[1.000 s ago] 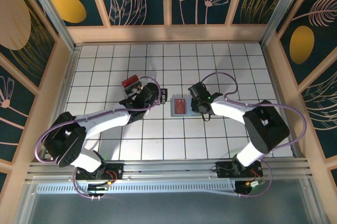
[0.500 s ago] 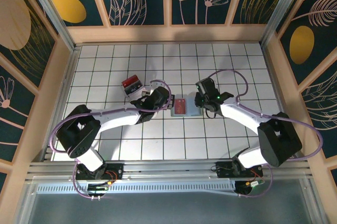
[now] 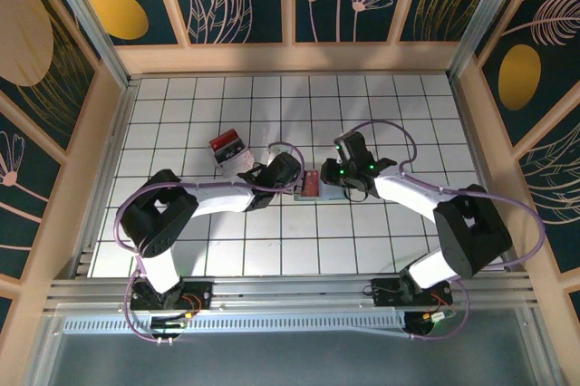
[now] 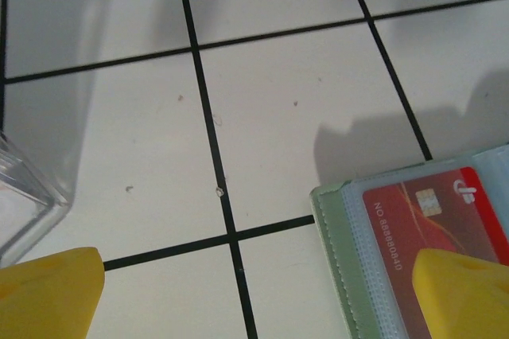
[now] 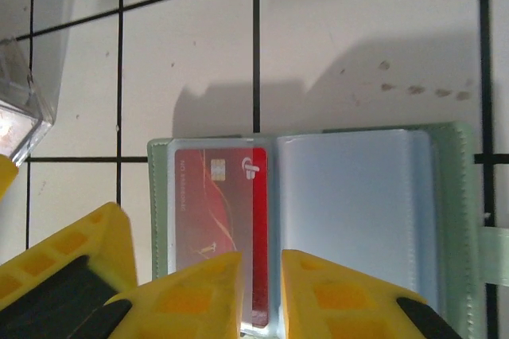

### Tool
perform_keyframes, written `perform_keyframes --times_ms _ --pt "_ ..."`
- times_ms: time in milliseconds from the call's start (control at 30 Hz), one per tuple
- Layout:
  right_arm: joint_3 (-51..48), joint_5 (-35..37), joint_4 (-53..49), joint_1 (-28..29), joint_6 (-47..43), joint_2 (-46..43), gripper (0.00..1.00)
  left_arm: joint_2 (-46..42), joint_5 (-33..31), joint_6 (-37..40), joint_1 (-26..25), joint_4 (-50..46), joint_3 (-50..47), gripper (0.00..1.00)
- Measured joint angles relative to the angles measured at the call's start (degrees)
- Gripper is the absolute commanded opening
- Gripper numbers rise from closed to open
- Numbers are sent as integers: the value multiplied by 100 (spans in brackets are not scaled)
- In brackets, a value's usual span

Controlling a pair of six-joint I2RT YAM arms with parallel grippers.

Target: Take the credit cards out of the card holder

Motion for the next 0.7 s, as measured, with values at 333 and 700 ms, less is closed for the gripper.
perform_keyframes --times_ms 333,700 --pt "-2 -496 216 -24 22 365 22 356 -11 -52 2 -46 127 99" --pt "-120 -946 522 -59 70 542 23 400 -109 -131 0 -219 195 99"
